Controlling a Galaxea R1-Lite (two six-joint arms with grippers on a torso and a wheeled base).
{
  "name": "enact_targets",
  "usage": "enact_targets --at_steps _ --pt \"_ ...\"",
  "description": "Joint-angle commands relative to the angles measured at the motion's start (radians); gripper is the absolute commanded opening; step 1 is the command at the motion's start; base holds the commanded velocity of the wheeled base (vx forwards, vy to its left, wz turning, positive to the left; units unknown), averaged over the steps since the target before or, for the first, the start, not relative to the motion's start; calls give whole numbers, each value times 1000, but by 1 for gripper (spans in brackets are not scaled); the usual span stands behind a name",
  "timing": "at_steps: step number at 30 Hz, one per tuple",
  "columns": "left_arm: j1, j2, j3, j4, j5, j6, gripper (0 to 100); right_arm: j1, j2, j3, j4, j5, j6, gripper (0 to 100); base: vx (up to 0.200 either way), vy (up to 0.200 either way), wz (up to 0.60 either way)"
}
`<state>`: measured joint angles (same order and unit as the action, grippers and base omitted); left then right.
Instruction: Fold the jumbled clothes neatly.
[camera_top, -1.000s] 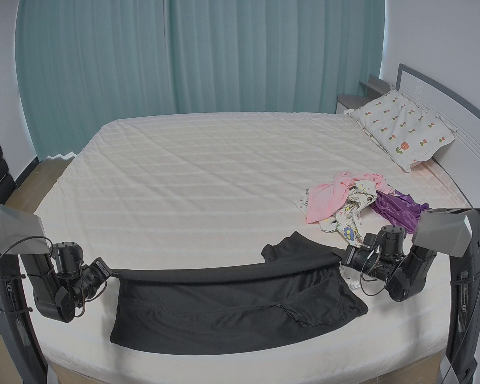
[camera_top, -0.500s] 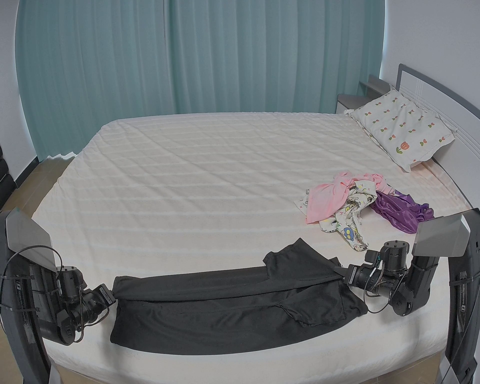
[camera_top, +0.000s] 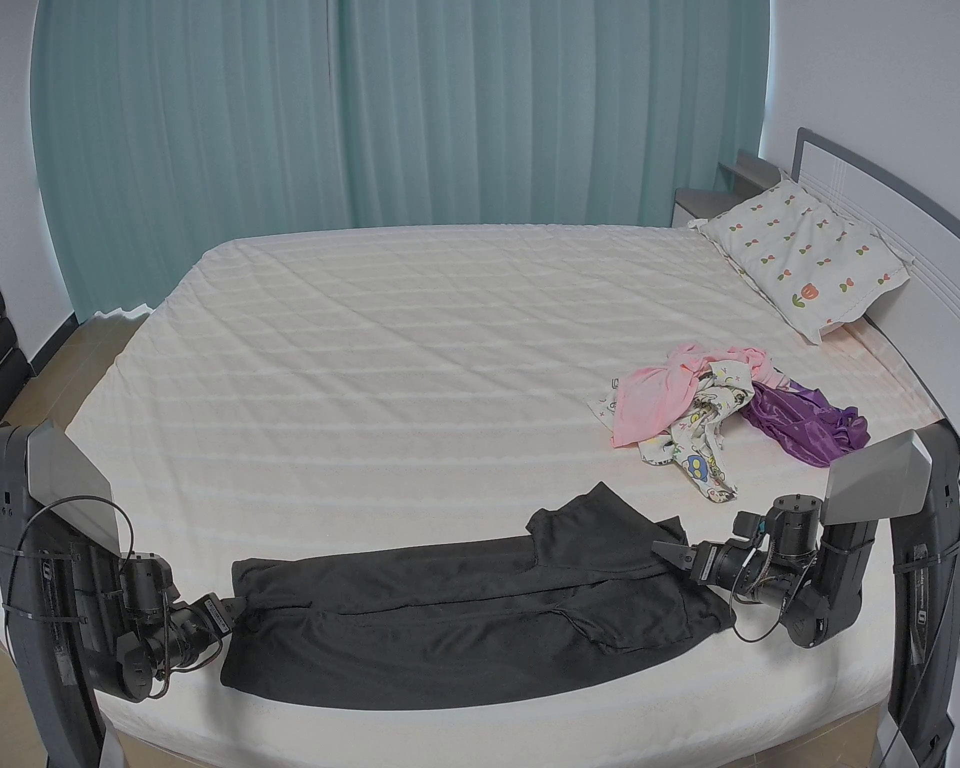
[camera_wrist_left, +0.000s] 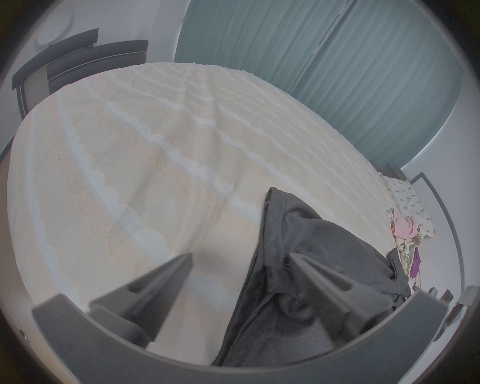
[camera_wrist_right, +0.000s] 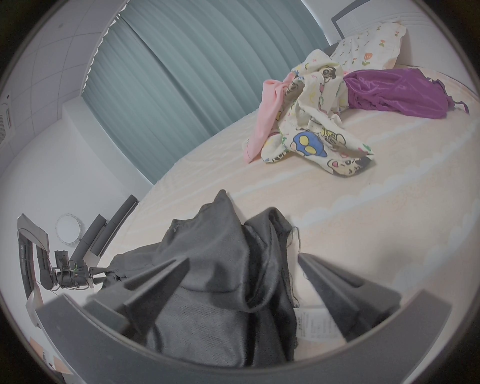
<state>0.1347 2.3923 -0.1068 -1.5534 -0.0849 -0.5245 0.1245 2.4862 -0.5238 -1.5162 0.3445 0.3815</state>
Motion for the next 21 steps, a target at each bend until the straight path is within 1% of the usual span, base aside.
enact_targets --at_steps 1,4,6,8,9,10,11,14,16,17,18,20,21 --pt "8 -1 -1 -17 -1 -9 100 -8 -35 15 -18 5 13 100 0 0 0" --pt "33 -24 2 -17 -12 -20 100 -31 -93 11 -13 44 56 100 0 0 0" --pt "51 -55 2 -17 -36 -63 100 -35 -132 5 -6 67 86 100 0 0 0" --pt "74 -102 1 -17 -82 -155 100 -32 -164 -10 17 82 109 100 0 0 0" --pt "82 -117 -1 -17 -104 -181 100 -29 -171 -21 33 88 114 100 0 0 0" --pt "82 -117 -1 -17 -104 -181 100 -29 -171 -21 33 88 114 100 0 0 0" --pt "91 -148 1 -17 -156 -229 100 -20 -181 -65 106 114 119 100 0 0 0" --pt "88 -168 -4 -17 -164 -253 100 -3 -178 -151 252 160 119 100 0 0 0" --pt "79 -176 -5 -17 -165 -284 100 9 -171 -189 326 171 117 100 0 0 0" --pt "79 -176 -5 -17 -165 -284 100 9 -171 -189 326 171 117 100 0 0 0" --pt "59 -179 -11 -17 -165 -331 100 17 -162 -216 376 171 109 100 0 0 0" --pt "42 -173 -21 -17 -165 -371 100 18 -147 -246 410 172 102 100 0 0 0" --pt "42 -173 -21 -17 -165 -371 100 18 -147 -246 410 172 102 100 0 0 0"
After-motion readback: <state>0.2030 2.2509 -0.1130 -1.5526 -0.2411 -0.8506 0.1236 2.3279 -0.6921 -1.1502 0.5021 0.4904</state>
